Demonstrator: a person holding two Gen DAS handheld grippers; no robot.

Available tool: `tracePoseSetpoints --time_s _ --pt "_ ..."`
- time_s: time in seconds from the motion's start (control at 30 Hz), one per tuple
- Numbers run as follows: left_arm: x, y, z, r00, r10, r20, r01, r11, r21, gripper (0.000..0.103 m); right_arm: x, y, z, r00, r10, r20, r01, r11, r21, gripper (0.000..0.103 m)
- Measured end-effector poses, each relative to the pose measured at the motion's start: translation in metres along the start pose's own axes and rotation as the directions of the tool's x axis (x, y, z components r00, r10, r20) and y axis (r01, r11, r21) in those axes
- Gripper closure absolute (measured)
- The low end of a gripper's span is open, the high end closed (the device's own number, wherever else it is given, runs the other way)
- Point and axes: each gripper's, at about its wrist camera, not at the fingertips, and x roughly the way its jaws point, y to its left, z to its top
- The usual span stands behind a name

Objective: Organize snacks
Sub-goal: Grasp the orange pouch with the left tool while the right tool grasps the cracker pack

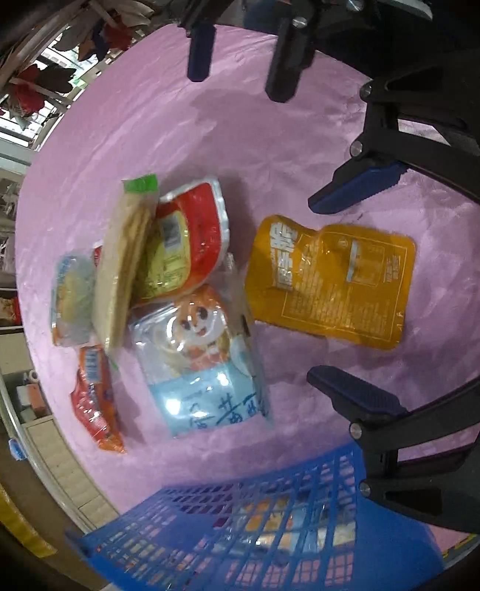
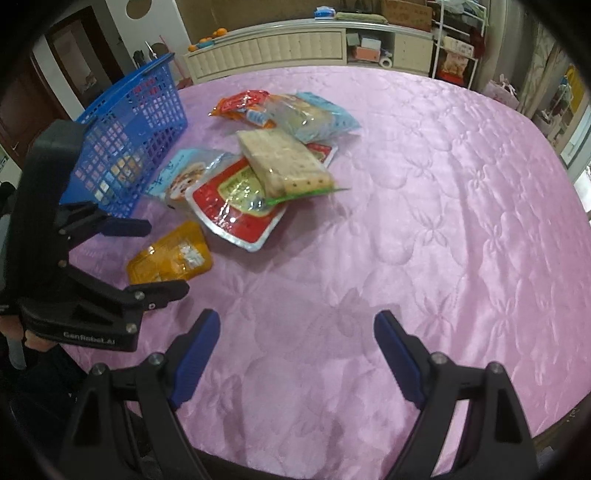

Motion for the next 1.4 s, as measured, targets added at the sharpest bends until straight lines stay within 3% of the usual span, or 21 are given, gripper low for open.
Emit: tracePoseSetpoints --time_s 0.07,0.13,0.17,0.37,0.47,0.7,0.93,1.13,1.4 --pt "-0.001 -0.002 -0.002 1.000 0.007 0.019 -0.007 1.000 0.007 0.025 0.001 -0.001 0.001 1.000 0.002 -0.002 -0.002 1.000 0.004 0.015" --pt "-0.004 -0.002 -0.005 0.999 0.006 0.031 -0.005 1.000 -0.006 0.035 0.002 -0.002 0.001 1.000 0.001 -0.006 -0.001 1.000 0.003 0.015" --pt "-0.006 -0.002 -0.006 0.999 0.003 0.033 -0.003 1.000 -0.009 0.046 0.003 -0.001 0.001 1.000 0.003 -0.010 -0.003 1.000 0.003 0.015" --pt "-0.014 -0.006 -0.019 0.999 0.010 0.039 -0.009 1.000 -0.007 0.073 0.004 -0.002 0.006 0.999 0.031 -0.016 -0.031 0.999 0.019 0.015" --pt "-0.021 -0.014 -0.029 0.998 0.007 0.061 -0.004 0.999 -0.050 0.090 0.001 -0.004 0.009 1.000 0.027 -0.011 -0.027 0.999 0.016 0.015" --pt "-0.065 -0.018 -0.029 0.983 -0.033 0.181 0.054 0.992 -0.113 0.091 -0.013 -0.008 0.025 1.000 0.013 0.017 -0.013 1.000 -0.004 0.015" --pt "-0.102 -0.014 0.002 0.961 0.041 0.274 -0.007 0.992 -0.122 0.091 -0.019 -0.011 0.057 0.999 0.018 0.050 -0.016 0.999 -0.045 0.015" --pt "-0.094 -0.006 0.024 0.960 0.134 0.245 -0.092 0.980 -0.176 0.091 0.005 -0.009 0.091 0.998 0.056 0.009 -0.055 0.994 -0.092 0.015" --pt "-0.072 0.002 0.037 0.968 0.150 0.201 -0.110 0.974 -0.196 0.090 0.065 -0.005 0.121 0.988 0.096 -0.117 -0.116 0.977 -0.179 0.015"
